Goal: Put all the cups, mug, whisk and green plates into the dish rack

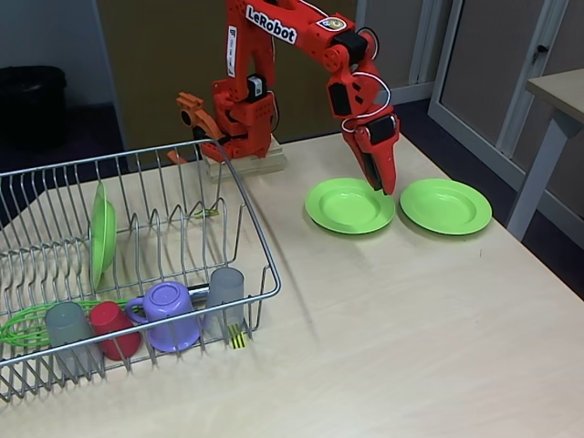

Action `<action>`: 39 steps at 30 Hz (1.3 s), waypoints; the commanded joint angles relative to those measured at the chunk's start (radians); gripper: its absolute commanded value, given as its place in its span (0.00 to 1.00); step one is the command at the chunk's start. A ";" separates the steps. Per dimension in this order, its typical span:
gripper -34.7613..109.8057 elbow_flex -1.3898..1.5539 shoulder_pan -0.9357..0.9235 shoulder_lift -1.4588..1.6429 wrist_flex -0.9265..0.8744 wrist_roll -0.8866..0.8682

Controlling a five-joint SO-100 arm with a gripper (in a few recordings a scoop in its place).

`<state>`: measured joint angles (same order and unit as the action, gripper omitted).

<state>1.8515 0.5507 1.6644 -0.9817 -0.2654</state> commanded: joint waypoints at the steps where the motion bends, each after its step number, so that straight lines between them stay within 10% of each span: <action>1: 0.26 0.018 0.003 0.020 0.029 0.101; 21: 0.24 0.057 -0.009 0.009 0.130 0.272; 31: 0.43 0.175 0.071 -0.029 0.101 -0.718; 39: 0.50 0.255 0.127 -0.107 0.193 -0.853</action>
<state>2.0908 0.6550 1.5555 -0.8084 -1.0799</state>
